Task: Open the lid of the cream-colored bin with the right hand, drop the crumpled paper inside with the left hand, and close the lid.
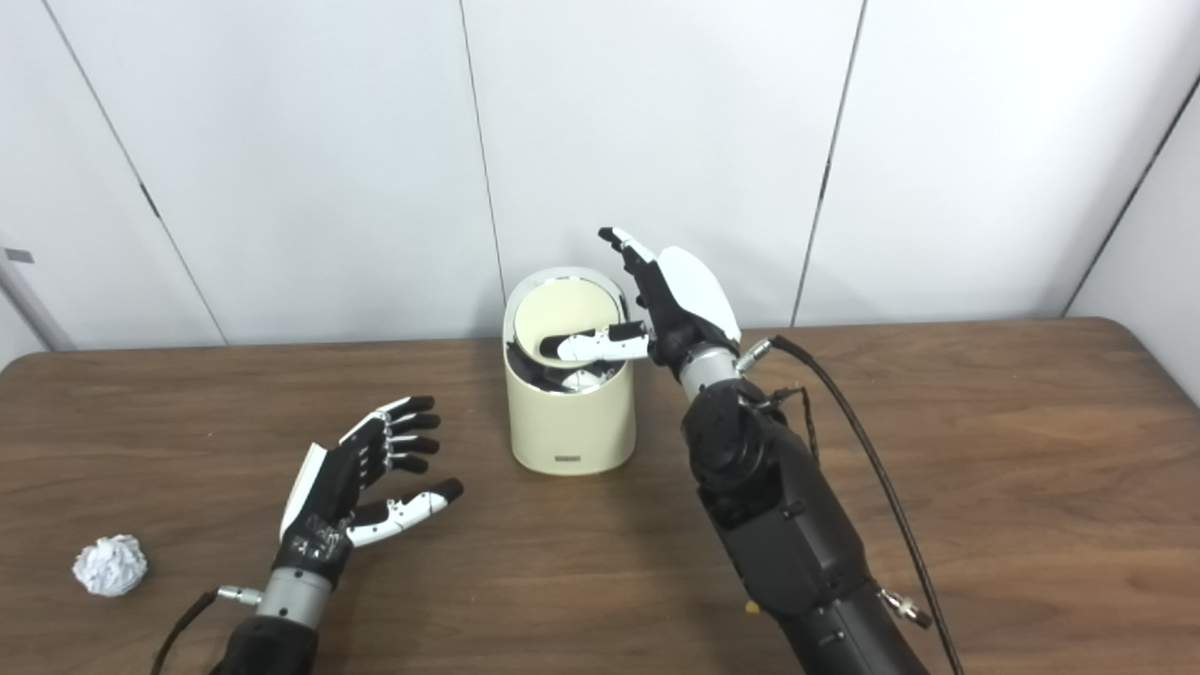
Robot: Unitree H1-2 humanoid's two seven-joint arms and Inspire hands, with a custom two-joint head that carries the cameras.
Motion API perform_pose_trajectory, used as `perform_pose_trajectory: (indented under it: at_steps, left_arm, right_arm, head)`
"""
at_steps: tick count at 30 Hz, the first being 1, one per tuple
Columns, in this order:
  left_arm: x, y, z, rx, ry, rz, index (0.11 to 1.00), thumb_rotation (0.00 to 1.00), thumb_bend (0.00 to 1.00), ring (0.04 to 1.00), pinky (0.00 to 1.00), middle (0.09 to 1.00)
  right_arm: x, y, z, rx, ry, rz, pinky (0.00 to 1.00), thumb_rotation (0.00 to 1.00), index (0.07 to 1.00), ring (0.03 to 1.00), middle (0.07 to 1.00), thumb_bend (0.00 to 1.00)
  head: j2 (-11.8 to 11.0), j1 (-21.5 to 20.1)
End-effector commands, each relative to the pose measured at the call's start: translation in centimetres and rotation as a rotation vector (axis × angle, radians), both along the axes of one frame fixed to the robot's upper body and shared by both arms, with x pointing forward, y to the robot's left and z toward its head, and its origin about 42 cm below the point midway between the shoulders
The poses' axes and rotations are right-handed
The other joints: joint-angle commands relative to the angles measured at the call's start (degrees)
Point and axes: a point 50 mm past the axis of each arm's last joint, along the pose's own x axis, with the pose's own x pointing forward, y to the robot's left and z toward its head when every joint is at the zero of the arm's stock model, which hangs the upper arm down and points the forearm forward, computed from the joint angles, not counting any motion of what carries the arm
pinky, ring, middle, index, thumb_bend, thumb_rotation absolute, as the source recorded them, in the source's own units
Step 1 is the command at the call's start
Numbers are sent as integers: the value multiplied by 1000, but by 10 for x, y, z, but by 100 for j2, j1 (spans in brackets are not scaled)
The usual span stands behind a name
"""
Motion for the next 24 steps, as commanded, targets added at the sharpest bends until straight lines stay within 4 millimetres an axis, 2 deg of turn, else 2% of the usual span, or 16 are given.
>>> perform_pose_trajectory:
  at_steps: [1, 8, 18, 24]
  left_arm:
    - [3, -1, 19, 2, -81, -3, 805, 125, 724, 686, 649, 763]
    - [1, 0, 19, 6, -75, 0, 807, 133, 723, 686, 645, 765]
    - [-3, 0, 18, -12, -68, -4, 810, 126, 722, 680, 617, 766]
    - [-3, 0, 17, -4, -63, -6, 812, 142, 719, 691, 645, 771]
  right_arm:
    - [3, 4, 29, -7, -89, 11, 716, 430, 921, 870, 914, 929]
    - [5, 1, 23, -17, -82, -2, 711, 393, 916, 863, 906, 908]
    - [9, 1, 18, 0, -52, -29, 695, 395, 908, 860, 903, 810]
    - [13, 3, 15, 7, -39, -41, 701, 377, 901, 860, 899, 786]
  head:
    - [15, -8]
    - [38, -4]
    - [55, -2]
    - [76, 3]
